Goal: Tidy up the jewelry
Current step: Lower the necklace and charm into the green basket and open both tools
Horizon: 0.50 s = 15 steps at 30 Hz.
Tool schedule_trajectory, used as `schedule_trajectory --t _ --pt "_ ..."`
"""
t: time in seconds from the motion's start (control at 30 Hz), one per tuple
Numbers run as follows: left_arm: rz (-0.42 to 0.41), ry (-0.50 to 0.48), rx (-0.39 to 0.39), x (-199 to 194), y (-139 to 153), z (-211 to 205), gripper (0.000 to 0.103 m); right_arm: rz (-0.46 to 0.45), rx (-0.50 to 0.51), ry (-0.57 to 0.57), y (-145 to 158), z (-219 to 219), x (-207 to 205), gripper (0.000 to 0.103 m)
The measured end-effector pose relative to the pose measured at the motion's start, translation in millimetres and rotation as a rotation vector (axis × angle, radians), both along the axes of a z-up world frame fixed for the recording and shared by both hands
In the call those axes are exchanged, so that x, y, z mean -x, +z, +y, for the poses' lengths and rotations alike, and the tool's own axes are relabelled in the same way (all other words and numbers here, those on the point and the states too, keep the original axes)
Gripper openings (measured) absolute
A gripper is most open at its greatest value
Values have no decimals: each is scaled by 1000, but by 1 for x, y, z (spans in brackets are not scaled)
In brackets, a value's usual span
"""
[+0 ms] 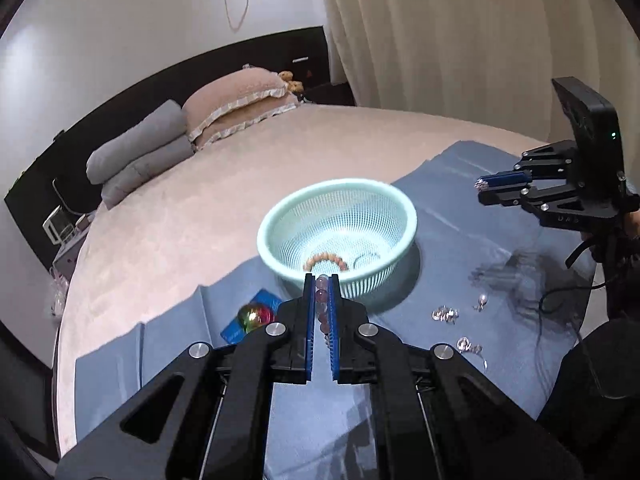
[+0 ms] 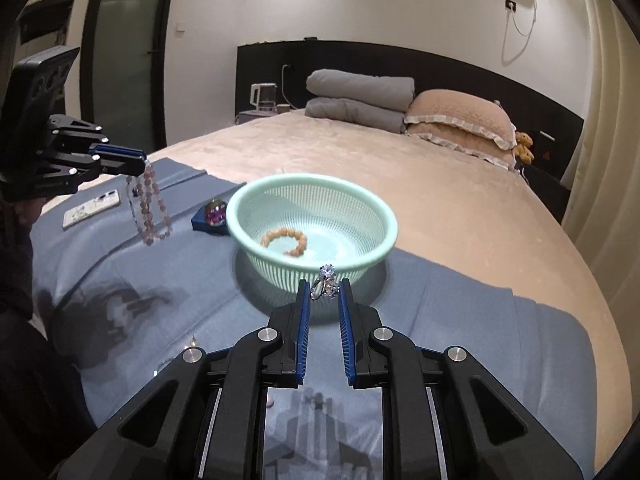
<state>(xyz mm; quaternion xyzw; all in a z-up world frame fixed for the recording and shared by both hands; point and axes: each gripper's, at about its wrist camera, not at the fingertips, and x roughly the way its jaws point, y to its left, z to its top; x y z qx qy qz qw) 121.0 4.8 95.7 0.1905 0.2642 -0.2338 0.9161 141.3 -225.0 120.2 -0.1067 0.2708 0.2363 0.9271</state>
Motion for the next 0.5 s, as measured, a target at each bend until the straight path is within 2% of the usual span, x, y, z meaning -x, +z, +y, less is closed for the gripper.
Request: schedule_trajectory --t 0.1,0.23,0.33,0.5 --pt "-29 -37 30 -17 21 -6 6 -8 -51 -3 8 7 -22 13" --pt "-28 -68 29 -46 34 -23 6 12 -94 -13 8 17 -54 13" --pt "-2 -66 25 -71 30 -35 6 49 -110 -37 0 24 -76 13" --pt "79 -68 8 -104 3 -56 6 115 -85 -42 -23 34 -97 13"
